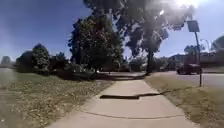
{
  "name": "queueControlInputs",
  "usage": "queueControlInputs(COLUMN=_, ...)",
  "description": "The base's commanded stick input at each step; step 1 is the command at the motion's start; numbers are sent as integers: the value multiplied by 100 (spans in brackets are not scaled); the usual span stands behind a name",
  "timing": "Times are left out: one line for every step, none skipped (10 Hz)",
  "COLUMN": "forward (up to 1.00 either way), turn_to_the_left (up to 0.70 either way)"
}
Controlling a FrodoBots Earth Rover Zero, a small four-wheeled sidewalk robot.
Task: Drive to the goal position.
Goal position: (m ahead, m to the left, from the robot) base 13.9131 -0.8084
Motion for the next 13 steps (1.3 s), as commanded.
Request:
queueControlInputs(forward=85, turn_to_the_left=0)
queueControlInputs(forward=85, turn_to_the_left=-4)
queueControlInputs(forward=85, turn_to_the_left=-18)
queueControlInputs(forward=85, turn_to_the_left=-34)
queueControlInputs(forward=85, turn_to_the_left=-34)
queueControlInputs(forward=85, turn_to_the_left=-34)
queueControlInputs(forward=85, turn_to_the_left=-34)
queueControlInputs(forward=85, turn_to_the_left=-29)
queueControlInputs(forward=85, turn_to_the_left=-2)
queueControlInputs(forward=85, turn_to_the_left=0)
queueControlInputs(forward=85, turn_to_the_left=0)
queueControlInputs(forward=85, turn_to_the_left=0)
queueControlInputs(forward=85, turn_to_the_left=0)
